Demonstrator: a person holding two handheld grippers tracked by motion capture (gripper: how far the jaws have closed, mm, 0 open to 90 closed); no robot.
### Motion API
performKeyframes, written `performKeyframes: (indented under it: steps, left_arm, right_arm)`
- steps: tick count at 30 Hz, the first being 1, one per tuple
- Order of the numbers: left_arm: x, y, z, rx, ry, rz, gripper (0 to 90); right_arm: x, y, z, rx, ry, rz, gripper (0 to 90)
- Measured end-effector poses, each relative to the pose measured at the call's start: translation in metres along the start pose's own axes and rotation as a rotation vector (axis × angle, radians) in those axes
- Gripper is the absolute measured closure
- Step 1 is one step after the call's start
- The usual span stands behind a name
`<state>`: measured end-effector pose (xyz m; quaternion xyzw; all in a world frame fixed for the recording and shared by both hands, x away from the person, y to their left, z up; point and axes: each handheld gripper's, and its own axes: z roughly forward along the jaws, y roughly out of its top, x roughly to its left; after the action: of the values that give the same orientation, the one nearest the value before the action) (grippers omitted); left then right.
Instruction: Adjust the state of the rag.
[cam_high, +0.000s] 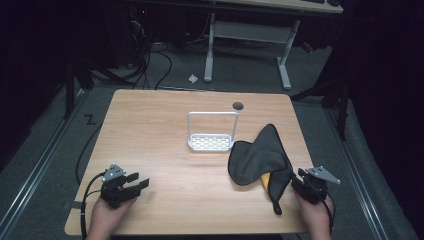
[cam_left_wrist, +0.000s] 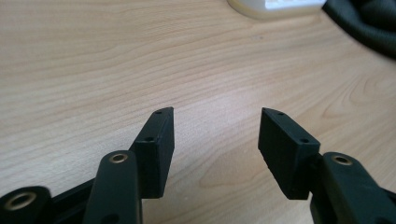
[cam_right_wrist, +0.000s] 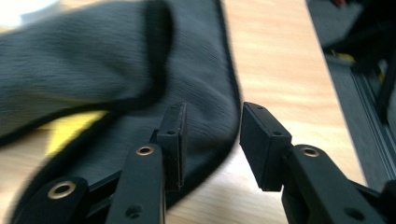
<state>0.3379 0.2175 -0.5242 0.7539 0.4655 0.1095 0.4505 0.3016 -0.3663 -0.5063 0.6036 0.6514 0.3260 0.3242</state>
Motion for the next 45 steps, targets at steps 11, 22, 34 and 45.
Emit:
performKeyframes:
  steps: [11, 22, 34, 45]
  left_arm:
    - [-0.006, 0.002, 0.010, 0.002, -0.006, 0.032, 45.4]
    - [-0.031, 0.008, 0.020, -0.006, -0.073, 0.050, 41.6]
    - [-0.138, 0.050, 0.096, 0.007, -0.299, 0.167, 39.0]
    - [-0.215, 0.093, 0.158, 0.041, -0.381, 0.249, 39.3]
  right_arm:
    - [-0.011, -0.005, -0.003, 0.004, -0.004, 0.008, 61.6]
    - [-0.019, -0.004, -0.005, 0.006, 0.012, 0.023, 66.6]
    - [-0.023, -0.001, -0.006, -0.003, 0.065, -0.010, 86.8]
    - [-0.023, 0.000, -0.006, -0.004, 0.101, -0.017, 89.6]
